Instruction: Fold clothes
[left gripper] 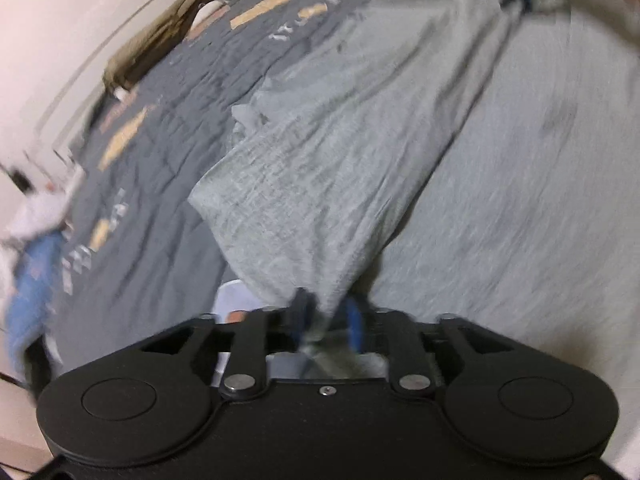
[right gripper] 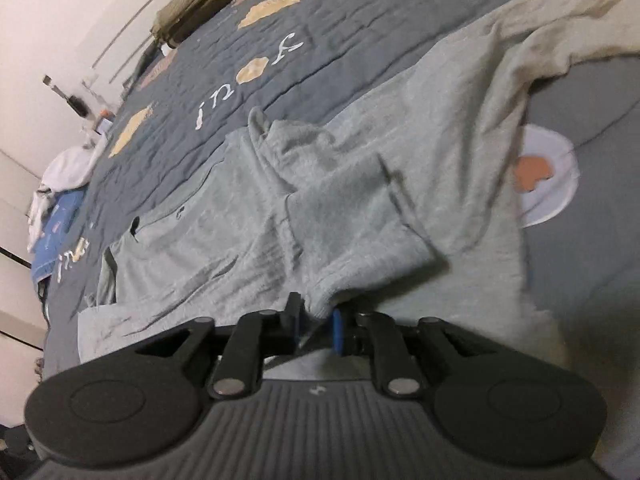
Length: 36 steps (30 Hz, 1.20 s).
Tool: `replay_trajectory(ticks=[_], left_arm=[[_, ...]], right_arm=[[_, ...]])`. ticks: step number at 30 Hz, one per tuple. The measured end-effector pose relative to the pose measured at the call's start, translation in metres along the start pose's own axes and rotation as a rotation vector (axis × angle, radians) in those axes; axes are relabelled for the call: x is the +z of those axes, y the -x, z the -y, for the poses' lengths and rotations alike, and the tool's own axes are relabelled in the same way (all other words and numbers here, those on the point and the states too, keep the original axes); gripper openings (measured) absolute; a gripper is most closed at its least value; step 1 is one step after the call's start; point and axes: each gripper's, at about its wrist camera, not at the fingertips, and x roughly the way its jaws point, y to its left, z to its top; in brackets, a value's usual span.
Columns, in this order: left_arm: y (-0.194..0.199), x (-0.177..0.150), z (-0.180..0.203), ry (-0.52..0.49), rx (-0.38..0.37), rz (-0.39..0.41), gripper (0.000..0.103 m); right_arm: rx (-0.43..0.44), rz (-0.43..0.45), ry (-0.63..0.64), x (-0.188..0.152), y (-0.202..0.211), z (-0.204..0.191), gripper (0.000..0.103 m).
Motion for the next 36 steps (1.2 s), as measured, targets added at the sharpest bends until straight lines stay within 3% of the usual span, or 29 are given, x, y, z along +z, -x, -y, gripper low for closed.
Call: replay_trajectory(ticks=[1,4,7,10,11,13,17,22,28,36], left_arm=[[0.006,0.001,-0.003,0.032,-0.031,0.029,0.052],[0.021,0.008,-0.012,0.134,-0.089,0.133,0.052],[0.025,0.015,-0.023,0.264,-0.07,0.212,0.052],[0.019,0.02,-0.036,0.354,-0.021,0.245,0.052],[0.016,0.022,-0.039,0.366,0.0,0.244,0.051],[0.008,0.027,-0.052,0.402,-0.005,0.243,0.036],[-0.008,0.038,-0.078,0.479,-0.036,0.241,0.027],[-0.03,0.053,-0.108,0.538,-0.065,0.221,0.027],[-0.062,0.075,-0.124,0.533,-0.115,0.158,0.027],[-0.108,0.097,-0.128,0.506,-0.192,0.019,0.027]], right_arm=[[-0.006,0.017,0.007,0.001,0.008,0.0,0.023],[0.007,0.092,0.014,0.007,0.032,0.002,0.03],[0.049,0.128,0.029,0.01,0.037,-0.004,0.039],[0.068,0.115,0.05,0.008,0.026,-0.015,0.042],[0.081,0.104,0.056,0.007,0.021,-0.019,0.042],[0.104,0.074,0.082,0.008,0.012,-0.03,0.042],[0.12,0.026,0.182,0.015,-0.006,-0.06,0.042],[0.18,-0.009,0.243,0.026,-0.025,-0.088,0.042],[0.263,0.08,0.252,0.032,-0.021,-0.092,0.043],[0.25,0.068,0.231,0.033,-0.024,-0.081,0.043]])
